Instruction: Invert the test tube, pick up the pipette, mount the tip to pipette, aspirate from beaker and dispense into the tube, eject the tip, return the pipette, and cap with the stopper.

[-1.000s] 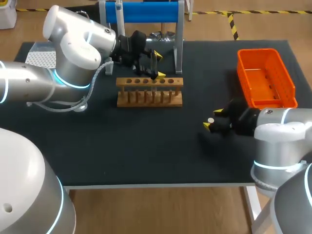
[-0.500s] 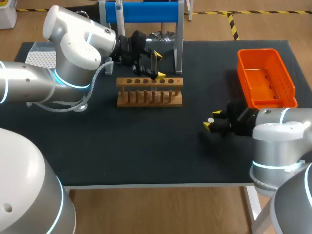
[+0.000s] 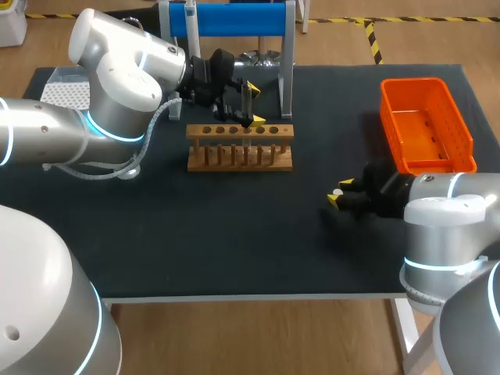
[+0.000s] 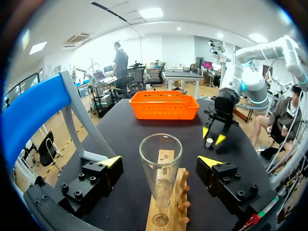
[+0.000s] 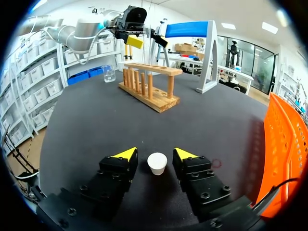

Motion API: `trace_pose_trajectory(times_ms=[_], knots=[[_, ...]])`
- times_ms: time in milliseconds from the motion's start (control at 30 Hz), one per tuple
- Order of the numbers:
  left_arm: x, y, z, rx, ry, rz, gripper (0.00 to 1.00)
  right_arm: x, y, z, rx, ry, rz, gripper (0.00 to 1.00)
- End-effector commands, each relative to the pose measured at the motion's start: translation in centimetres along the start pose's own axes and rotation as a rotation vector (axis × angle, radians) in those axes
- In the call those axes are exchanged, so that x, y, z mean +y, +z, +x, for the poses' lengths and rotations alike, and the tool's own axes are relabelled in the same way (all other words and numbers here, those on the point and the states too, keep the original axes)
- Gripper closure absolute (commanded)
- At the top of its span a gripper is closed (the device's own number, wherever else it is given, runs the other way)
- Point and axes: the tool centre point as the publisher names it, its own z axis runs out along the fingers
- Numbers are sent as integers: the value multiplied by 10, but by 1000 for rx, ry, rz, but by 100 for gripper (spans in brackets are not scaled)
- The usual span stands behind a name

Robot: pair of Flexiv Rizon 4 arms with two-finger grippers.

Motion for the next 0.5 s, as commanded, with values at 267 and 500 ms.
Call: trace_pose_trajectory(times_ms=[267, 500], knots=[[0, 0, -1, 3, 1, 1, 0, -1, 1, 0, -2, 2, 5, 58], [0, 0, -1, 3, 1, 1, 0, -1, 1, 0, -5, 2, 6, 59]])
